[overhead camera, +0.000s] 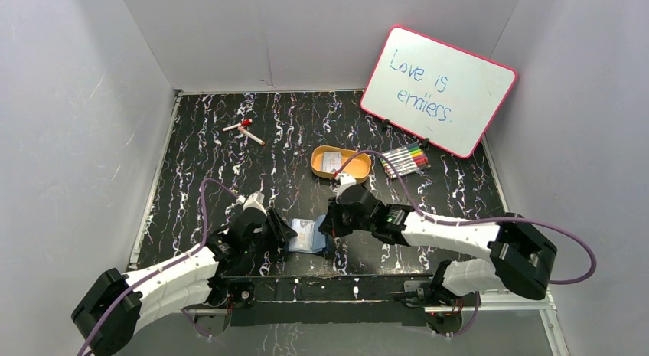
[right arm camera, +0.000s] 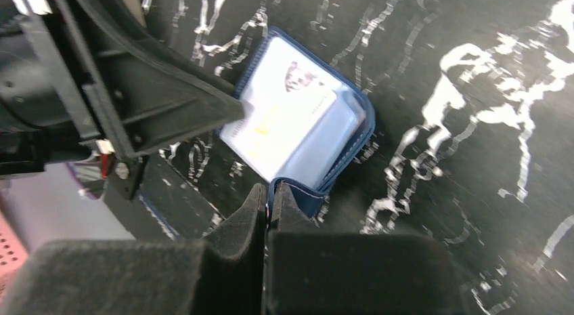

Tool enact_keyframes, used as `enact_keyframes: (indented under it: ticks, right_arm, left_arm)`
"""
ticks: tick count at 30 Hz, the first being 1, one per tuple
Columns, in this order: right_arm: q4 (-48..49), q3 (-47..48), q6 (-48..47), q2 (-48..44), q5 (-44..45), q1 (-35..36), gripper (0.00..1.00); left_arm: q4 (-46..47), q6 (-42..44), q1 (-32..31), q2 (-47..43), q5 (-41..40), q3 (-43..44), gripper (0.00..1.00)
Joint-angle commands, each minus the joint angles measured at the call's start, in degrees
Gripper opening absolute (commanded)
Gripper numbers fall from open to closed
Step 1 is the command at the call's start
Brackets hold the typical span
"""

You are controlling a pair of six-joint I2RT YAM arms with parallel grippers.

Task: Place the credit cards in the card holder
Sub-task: Close the card holder at the center of the board.

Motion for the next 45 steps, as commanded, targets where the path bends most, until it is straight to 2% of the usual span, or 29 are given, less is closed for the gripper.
enact_keyframes:
  ticks: [1,9,15,23,28,32,34,37,41,43,45]
  right_arm:
    - [11.91,3.65,1.64,4.03,-6.55,0.05,0.0]
    - [23.19,5.8,3.54,13.5,-14.97,0.05,0.0]
    - [24.28,8.37,3.59,18.34,-15.37,0.04,0.0]
    - [20.85,11.71,5.82,23.13,-12.59,0.14,0.0]
    - [19.49,13.98,5.22,25.48,-13.74,0.13,0.02]
    - [18.51,14.73,4.67,24.35,-13.76,0.44,0.34]
    - [17.12,15.37,4.55,23.28,-13.62,0.45,0.47]
    - [15.02,16.55,4.27,21.29,-13.89,0.45,0.59]
    - [11.4,17.81,3.73,18.12,-13.3,0.45,0.7]
    - [9.52,18.23,3.09,15.76,-12.79,0.45,0.82]
    - [6.43,18.78,1.93,12.88,-11.55,0.44,0.85]
  left_arm:
    - [-0.13,0.59,-0.13,0.31,1.19,0.04,0.42]
    - [-0.89,-0.44,-0.14,-0.38,0.34,-0.72,0.36]
    - [-3.58,-1.21,-0.13,-3.44,-0.95,-0.82,0.32]
    - [-11.75,-1.77,-0.18,-15.93,-3.52,-0.96,0.43]
    - [-17.88,-2.38,-0.18,-20.97,-6.11,0.54,0.45]
    - [-21.68,-2.47,-0.18,-23.4,-8.79,2.09,0.47]
    - [-22.78,-2.4,-0.14,-23.71,-9.74,2.62,0.47]
    - [-23.4,-2.13,-0.17,-23.96,-10.72,3.16,0.48]
    - [-24.03,-1.82,-0.18,-24.07,-11.67,3.9,0.48]
    - [-24.38,-1.86,-0.13,-24.11,-11.93,4.23,0.48]
    - [-24.86,-1.93,-0.21,-24.28,-12.24,4.58,0.48]
